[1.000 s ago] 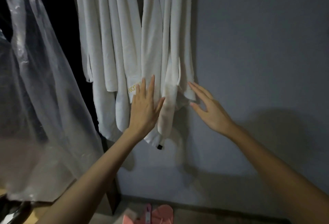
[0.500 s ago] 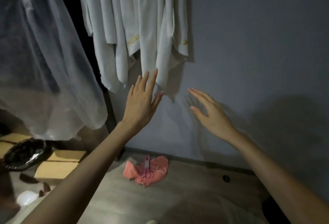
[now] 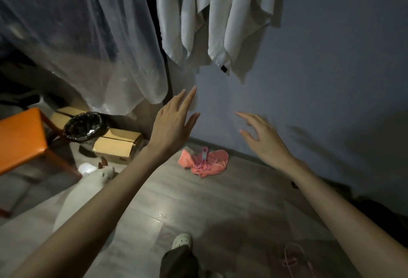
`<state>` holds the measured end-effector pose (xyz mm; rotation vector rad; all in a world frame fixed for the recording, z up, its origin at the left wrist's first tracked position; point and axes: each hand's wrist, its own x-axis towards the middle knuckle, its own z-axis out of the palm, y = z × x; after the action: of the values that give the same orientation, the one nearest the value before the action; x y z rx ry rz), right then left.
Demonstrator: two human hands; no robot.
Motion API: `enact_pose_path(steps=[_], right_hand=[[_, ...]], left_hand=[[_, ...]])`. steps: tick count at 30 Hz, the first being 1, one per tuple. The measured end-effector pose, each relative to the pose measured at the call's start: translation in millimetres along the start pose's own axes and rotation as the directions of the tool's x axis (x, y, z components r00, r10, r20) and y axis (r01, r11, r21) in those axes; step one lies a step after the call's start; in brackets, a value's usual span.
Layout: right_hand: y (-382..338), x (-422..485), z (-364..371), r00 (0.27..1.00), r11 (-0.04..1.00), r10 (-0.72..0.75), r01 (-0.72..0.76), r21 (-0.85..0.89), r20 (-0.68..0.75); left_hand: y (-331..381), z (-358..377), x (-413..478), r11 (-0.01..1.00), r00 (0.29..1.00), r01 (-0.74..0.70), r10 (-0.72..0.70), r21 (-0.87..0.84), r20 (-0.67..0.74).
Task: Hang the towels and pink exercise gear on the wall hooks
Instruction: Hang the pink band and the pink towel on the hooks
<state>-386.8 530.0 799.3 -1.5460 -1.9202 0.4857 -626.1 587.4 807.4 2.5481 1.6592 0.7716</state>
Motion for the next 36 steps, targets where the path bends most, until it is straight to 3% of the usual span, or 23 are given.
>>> enact_pose_path(steps=[5,11,23,33,36], right_hand=[[2,20,54,0.998,0.997,0.061,-0.062,0.055,0.029],[21,72,133,0.981,0.978,0.191,-0.194,0.083,0.037],[77,178,237,0.883,0.883,0.469,-0.469,-0.002,0.002],[186,201,353,0.735,0.738,0.671,-0.675,0.005,0.095],[236,196,405,0.727,0.724,0.678,-0.686,0.068,0.112]], left_hand=[[-38,17,-8,1.000,0.999,0.010,-0.009,-0.029,0.039],[-116,67,15,0.998,0.972,0.056,-0.046,-0.039,0.228],[-250,201,102,0.993,0.823,0.013,0.058,-0.121,0.565],[-298,344,96,0.985,0.752,0.118,-0.006,-0.125,0.659],[-312,407,83,0.982,0.732,0.148,-0.031,-0.114,0.680]])
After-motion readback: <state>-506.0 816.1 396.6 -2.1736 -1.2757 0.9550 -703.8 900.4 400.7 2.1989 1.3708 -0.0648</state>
